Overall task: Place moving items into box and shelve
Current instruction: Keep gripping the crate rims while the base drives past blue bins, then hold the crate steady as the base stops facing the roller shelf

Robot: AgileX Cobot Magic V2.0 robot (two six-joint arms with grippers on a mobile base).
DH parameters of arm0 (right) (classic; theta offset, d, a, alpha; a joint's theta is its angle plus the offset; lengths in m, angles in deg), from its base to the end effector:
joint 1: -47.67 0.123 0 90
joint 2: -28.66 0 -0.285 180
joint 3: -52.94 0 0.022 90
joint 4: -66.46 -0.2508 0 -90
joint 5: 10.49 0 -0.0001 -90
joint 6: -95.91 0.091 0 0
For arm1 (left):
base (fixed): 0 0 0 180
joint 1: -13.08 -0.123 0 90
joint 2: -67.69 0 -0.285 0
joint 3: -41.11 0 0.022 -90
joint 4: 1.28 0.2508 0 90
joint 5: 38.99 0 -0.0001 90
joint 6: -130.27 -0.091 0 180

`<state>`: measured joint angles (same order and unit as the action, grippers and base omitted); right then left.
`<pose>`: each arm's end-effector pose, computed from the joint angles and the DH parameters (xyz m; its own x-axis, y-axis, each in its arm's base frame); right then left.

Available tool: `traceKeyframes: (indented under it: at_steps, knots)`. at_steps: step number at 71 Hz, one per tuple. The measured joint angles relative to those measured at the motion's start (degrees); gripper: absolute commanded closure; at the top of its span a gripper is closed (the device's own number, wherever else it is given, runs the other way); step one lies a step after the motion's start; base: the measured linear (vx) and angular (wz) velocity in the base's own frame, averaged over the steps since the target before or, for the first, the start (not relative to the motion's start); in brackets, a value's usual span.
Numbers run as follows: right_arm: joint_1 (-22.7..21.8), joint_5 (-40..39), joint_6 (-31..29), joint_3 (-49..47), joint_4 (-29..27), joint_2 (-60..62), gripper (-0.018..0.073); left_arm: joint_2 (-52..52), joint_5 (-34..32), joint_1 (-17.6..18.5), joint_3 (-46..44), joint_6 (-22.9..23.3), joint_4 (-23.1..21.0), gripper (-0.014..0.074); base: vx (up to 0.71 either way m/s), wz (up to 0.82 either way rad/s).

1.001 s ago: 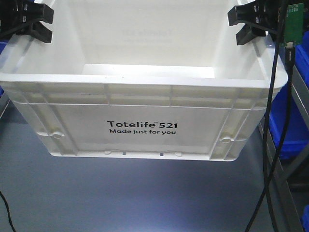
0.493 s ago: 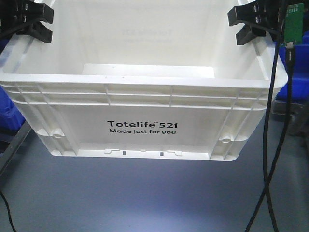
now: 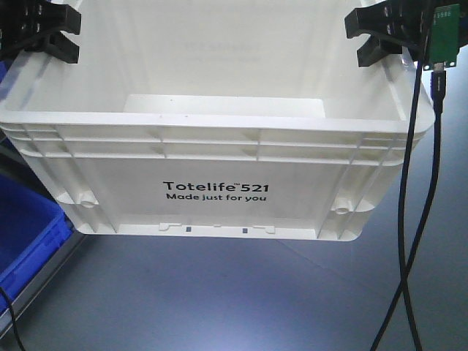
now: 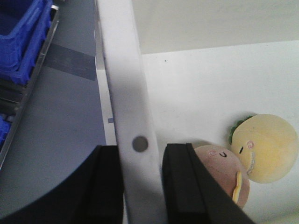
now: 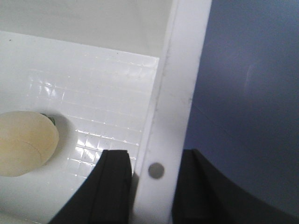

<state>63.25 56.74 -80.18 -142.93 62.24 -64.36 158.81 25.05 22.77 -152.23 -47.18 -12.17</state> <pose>0.2946 0.0885 0.4110 -0.8084 -0.1253 -0.5751 -0.2290 0.9670 0.1112 0.2950 -0.0661 0.4124 -0.7987 0.0083 -0.6016 0.1693 0.9626 -0.2116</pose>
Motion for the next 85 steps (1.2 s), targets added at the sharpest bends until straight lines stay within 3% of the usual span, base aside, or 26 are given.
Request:
traceKeyframes:
  at_steps: [85]
  knots:
    - [0.0, 0.1, -0.2, 0.0, -0.2, 0.0, 0.0571, 0.0, 0.1, 0.0, 0.0, 0.0, 0.1, 0.0613, -0.03, 0.51]
